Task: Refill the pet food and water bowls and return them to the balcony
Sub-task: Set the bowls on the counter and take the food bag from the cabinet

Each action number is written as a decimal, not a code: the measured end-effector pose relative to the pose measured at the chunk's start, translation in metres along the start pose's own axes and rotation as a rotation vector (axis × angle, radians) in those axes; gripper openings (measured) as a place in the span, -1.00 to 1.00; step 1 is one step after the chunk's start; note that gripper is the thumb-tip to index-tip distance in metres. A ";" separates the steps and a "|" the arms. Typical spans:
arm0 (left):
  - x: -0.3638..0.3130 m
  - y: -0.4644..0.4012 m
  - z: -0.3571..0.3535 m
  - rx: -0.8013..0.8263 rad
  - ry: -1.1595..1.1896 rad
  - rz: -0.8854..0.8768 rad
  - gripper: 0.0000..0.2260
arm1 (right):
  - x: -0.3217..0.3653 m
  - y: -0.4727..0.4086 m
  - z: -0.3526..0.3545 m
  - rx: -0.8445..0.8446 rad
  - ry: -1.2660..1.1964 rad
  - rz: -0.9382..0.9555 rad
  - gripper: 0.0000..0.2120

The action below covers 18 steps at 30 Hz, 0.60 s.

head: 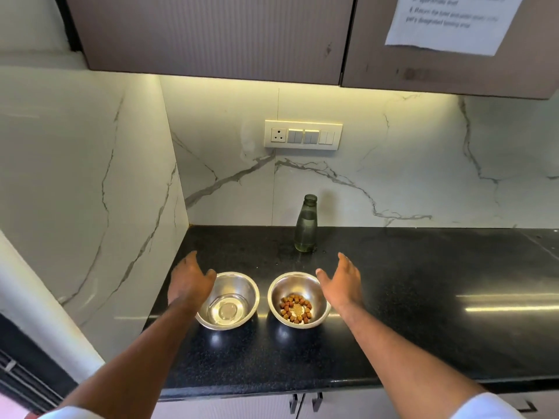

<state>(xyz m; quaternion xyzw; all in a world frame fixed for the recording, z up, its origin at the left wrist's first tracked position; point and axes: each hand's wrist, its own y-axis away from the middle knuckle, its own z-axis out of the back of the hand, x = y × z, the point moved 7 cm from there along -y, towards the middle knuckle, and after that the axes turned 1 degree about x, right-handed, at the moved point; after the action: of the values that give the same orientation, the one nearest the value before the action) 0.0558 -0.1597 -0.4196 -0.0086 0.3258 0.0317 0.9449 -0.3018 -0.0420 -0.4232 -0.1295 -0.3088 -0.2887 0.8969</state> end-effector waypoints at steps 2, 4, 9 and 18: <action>-0.024 0.000 0.008 -0.032 -0.050 -0.110 -0.29 | 0.024 -0.005 0.015 -0.037 0.048 0.111 -0.21; -0.049 0.001 0.019 -0.095 -0.085 -0.212 -0.27 | 0.048 -0.009 0.030 -0.070 0.092 0.202 -0.20; -0.120 0.007 0.062 -0.263 -0.091 -0.409 -0.25 | 0.114 -0.015 0.067 -0.162 0.130 0.391 -0.19; -0.234 0.021 0.165 -0.509 0.031 -0.591 -0.27 | 0.238 -0.021 0.157 -0.378 -0.016 0.606 -0.16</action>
<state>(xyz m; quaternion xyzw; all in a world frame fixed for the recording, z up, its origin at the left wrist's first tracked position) -0.0284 -0.1458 -0.1456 -0.3366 0.3053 -0.1623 0.8759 -0.2364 -0.0982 -0.1502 -0.3813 -0.2047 -0.0606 0.8995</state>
